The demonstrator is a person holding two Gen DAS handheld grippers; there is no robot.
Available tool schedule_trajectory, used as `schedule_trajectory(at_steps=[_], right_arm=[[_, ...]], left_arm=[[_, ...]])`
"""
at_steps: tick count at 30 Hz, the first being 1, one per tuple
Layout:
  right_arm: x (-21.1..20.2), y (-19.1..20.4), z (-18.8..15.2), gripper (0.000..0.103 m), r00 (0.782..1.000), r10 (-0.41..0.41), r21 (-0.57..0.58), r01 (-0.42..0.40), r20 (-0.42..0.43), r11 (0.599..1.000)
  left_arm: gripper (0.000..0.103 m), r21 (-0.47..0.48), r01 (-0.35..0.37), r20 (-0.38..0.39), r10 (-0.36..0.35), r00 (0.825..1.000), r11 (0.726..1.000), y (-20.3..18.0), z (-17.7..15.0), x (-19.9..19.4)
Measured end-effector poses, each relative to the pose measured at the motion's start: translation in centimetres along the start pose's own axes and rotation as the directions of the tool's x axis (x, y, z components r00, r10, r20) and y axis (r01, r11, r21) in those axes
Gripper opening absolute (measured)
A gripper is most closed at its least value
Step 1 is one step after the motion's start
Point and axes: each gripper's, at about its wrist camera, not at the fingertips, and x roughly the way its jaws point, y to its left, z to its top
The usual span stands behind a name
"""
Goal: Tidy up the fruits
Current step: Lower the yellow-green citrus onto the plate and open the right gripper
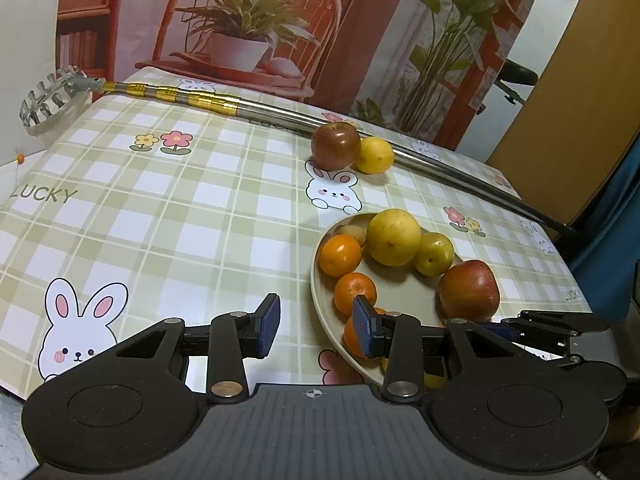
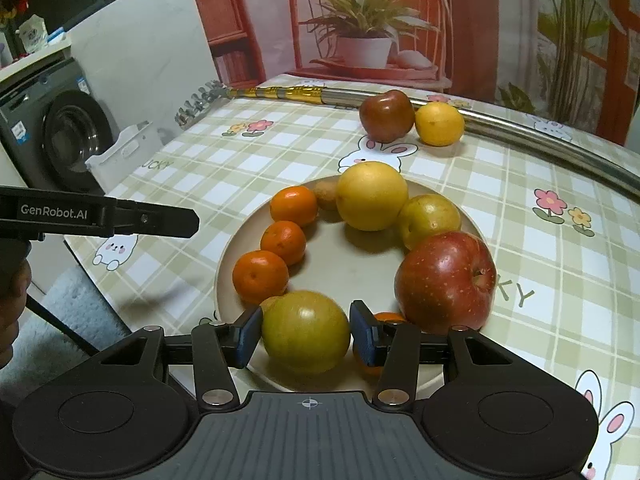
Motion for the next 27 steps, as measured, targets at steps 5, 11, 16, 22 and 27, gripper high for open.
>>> schedule_trajectory(at_steps=[5, 11, 16, 22, 27], right_arm=[[-0.3, -0.1, 0.0, 0.044, 1.000, -0.006, 0.001, 0.006, 0.008, 1.000], [-1.0, -0.1, 0.1, 0.044, 0.999, -0.019, -0.007, 0.019, 0.042, 1.000], [-1.9, -0.3, 0.5, 0.044, 0.996, -0.023, 0.000, 0.023, 0.085, 1.000], [-3.5, -1.5, 1.5, 0.044, 0.987, -0.049, 0.028, 0.045, 0.155, 0.999], [-4.8, -3.4, 2.5, 0.044, 0.976, -0.081, 0.066, 0.069, 0.201, 0.995]], left_arm=[[0.042, 0.008, 0.000, 0.000, 0.000, 1.000, 1.000, -0.2, -0.1, -0.1], [0.042, 0.005, 0.005, -0.001, -0.005, 1.000, 1.000, -0.2, -0.3, 0.0], [0.042, 0.008, 0.017, -0.005, -0.017, 1.000, 1.000, -0.2, -0.1, 0.0], [0.042, 0.002, 0.041, 0.010, -0.041, 0.999, 0.999, -0.1, 0.9, -0.3], [0.042, 0.027, 0.054, 0.027, -0.055, 0.998, 0.998, -0.3, 2.7, -0.4]])
